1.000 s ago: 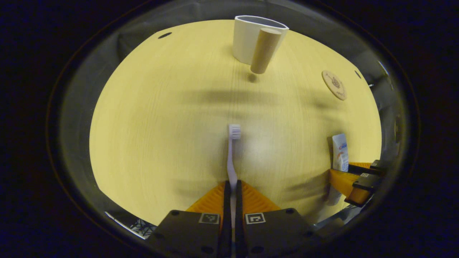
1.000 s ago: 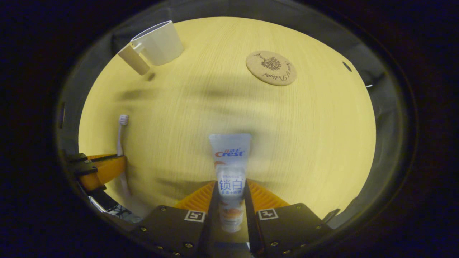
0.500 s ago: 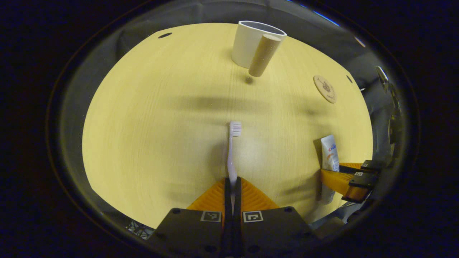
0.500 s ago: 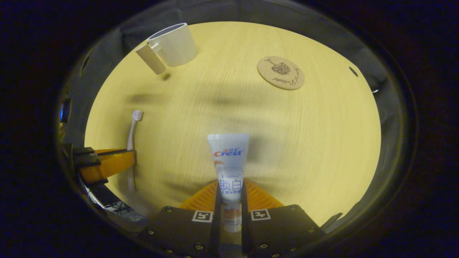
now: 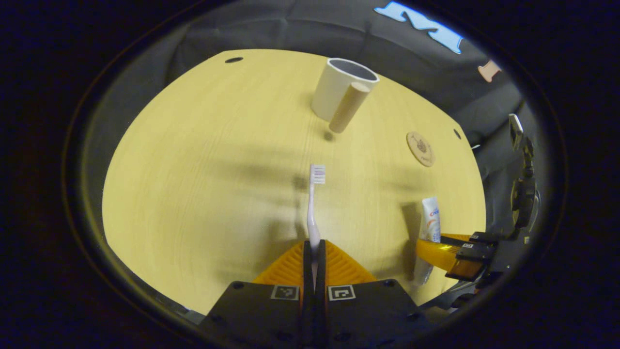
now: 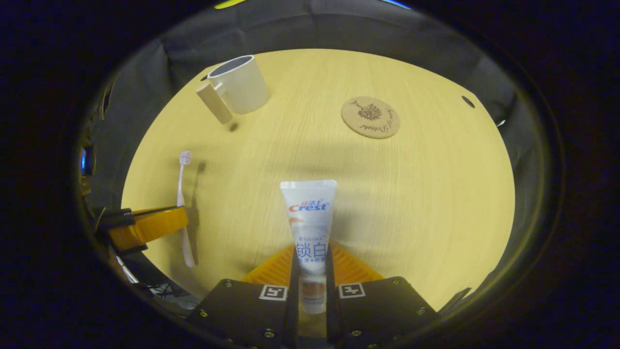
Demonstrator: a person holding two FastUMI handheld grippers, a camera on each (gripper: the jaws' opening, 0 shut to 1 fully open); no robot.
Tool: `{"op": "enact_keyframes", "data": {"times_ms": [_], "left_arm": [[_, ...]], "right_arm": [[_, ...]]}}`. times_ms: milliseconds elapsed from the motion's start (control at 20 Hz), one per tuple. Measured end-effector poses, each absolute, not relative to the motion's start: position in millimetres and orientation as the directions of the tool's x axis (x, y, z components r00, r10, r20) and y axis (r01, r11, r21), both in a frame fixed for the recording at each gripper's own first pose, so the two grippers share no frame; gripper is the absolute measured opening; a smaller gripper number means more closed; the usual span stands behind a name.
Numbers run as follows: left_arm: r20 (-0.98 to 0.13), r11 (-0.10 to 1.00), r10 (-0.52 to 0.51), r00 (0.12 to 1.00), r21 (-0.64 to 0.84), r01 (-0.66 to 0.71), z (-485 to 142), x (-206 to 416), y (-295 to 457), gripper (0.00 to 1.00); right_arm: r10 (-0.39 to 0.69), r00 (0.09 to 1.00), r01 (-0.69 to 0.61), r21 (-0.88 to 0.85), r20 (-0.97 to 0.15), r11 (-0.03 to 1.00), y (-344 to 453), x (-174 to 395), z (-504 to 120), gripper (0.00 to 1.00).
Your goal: Put the toothbrush and toothpaste on the desktop into the cup, then pick up the cup and place it on the coaster on the desktop.
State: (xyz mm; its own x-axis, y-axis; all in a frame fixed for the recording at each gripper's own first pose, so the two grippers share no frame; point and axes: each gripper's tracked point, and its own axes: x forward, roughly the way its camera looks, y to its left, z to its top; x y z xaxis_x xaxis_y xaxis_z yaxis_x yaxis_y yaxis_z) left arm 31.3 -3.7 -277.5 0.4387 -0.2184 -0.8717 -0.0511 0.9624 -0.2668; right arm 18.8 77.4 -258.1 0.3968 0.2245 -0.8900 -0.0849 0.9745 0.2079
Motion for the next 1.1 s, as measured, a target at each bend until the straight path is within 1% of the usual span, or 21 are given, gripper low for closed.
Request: {"op": "enact_keyframes", "data": {"times_ms": [50,100,400,450,500,550,650,700,750,800,850,1100], "left_arm": [[-0.856,0.962,-0.220,0.468,-0.271,-0.044,-269,37,-4,0.12],[-0.838,0.959,-0.228,0.496,-0.282,-0.036,-261,42,-6,0.13],[-0.726,0.945,-0.240,0.644,-0.328,-0.018,-199,78,-4,0.13],[-0.702,0.942,-0.242,0.670,-0.334,-0.010,-183,84,-2,0.08],[-0.674,0.942,-0.242,0.698,-0.336,0.002,-166,93,0,0.08],[-0.648,0.941,-0.242,0.722,-0.339,0.011,-154,102,1,0.12],[-0.592,0.940,-0.244,0.768,-0.338,0.038,-127,121,0,0.12],[-0.562,0.941,-0.244,0.790,-0.336,0.052,-114,133,-2,0.07],[-0.535,0.942,-0.241,0.810,-0.330,0.063,-103,144,-2,0.07],[-0.506,0.943,-0.241,0.828,-0.324,0.076,-96,156,-1,0.12],[-0.481,0.944,-0.240,0.843,-0.316,0.089,-91,166,-3,0.07],[-0.338,0.942,-0.254,0.906,-0.299,0.152,-70,207,-5,0.07]], "right_arm": [[0.228,0.411,-0.084,0.212,-0.883,0.974,78,20,-255,0.23],[0.233,0.424,-0.084,0.218,-0.875,0.972,80,20,-252,0.23],[0.257,0.488,-0.073,0.255,-0.834,0.964,82,23,-233,0.23],[0.260,0.500,-0.071,0.260,-0.826,0.963,82,25,-230,0.23],[0.261,0.511,-0.068,0.264,-0.819,0.962,81,26,-226,0.23],[0.264,0.519,-0.067,0.269,-0.813,0.961,81,27,-223,0.23],[0.269,0.532,-0.062,0.280,-0.803,0.958,79,29,-218,0.23],[0.270,0.534,-0.059,0.284,-0.801,0.957,79,29,-217,0.23],[0.268,0.537,-0.056,0.283,-0.800,0.958,78,29,-217,0.23],[0.264,0.541,-0.055,0.280,-0.798,0.958,76,29,-216,0.23],[0.261,0.544,-0.053,0.278,-0.797,0.959,75,28,-216,0.23],[0.251,0.554,-0.026,0.285,-0.794,0.958,71,29,-215,0.23]]}}
